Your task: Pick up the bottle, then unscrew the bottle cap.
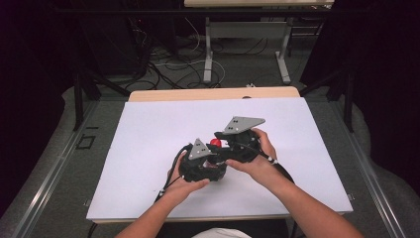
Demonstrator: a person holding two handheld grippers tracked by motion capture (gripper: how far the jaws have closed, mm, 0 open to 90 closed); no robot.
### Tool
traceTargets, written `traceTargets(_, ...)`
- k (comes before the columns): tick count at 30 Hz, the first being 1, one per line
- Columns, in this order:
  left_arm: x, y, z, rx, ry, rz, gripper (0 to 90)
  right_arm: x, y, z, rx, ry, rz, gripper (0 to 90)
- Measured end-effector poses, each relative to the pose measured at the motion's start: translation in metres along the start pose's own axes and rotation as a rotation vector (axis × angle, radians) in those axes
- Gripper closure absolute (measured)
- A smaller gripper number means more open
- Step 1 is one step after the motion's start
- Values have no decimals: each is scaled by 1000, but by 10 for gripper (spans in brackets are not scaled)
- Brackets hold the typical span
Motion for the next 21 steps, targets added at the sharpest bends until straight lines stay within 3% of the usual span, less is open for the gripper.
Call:
traceTargets(2,0,0,0,-5,0,2,297,1,1,0,25,-7,-4,604)
traceTargets(5,-2,0,0,17,16,4,297,1,1,0,2,-94,-6,609)
traceTargets(6,-2,0,0,18,24,-4,297,0,1,-2,-26,-152,-3,610)
traceTargets(7,-3,0,-1,13,28,-1,297,0,0,-5,-52,-294,-17,610)
traceTargets(8,-4,0,-3,14,44,0,297,-1,0,-9,-59,-360,-16,610)
traceTargets(9,-4,0,-4,16,47,-6,297,-1,0,-9,-59,-360,-16,610)
traceTargets(11,-3,1,-4,13,51,0,297,-1,1,-14,-49,-466,-30,608)
traceTargets(12,-3,0,-4,1,51,1,298,-1,2,-17,-17,-466,-19,606)
traceTargets(13,-3,0,-3,4,40,-5,297,0,2,-16,12,-406,-20,502)
traceTargets(14,-2,-1,-1,9,31,-5,297,0,2,-16,12,-406,-20,502)
traceTargets(16,-2,-1,1,3,13,-3,297,-1,0,-12,19,-324,-23,468)
traceTargets(19,-2,-2,3,-5,-7,-5,297,-4,-2,-9,45,-106,-13,458)
traceTargets(20,-1,-2,3,-8,-19,-5,297,-6,-3,-7,59,-54,-20,467)
traceTargets(21,-2,-2,3,-10,-14,-3,297,-7,-4,-4,67,-35,-20,476)
Point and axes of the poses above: each handheld gripper's, and its own axes: x roughly forward along the jaws, y roughly out of its underside, z roughly to its left, the point moved 7 cm from there along x, roughly forward along the jaws, and after that the axes turned 14 degrees about -z, right-handed, at the moved point
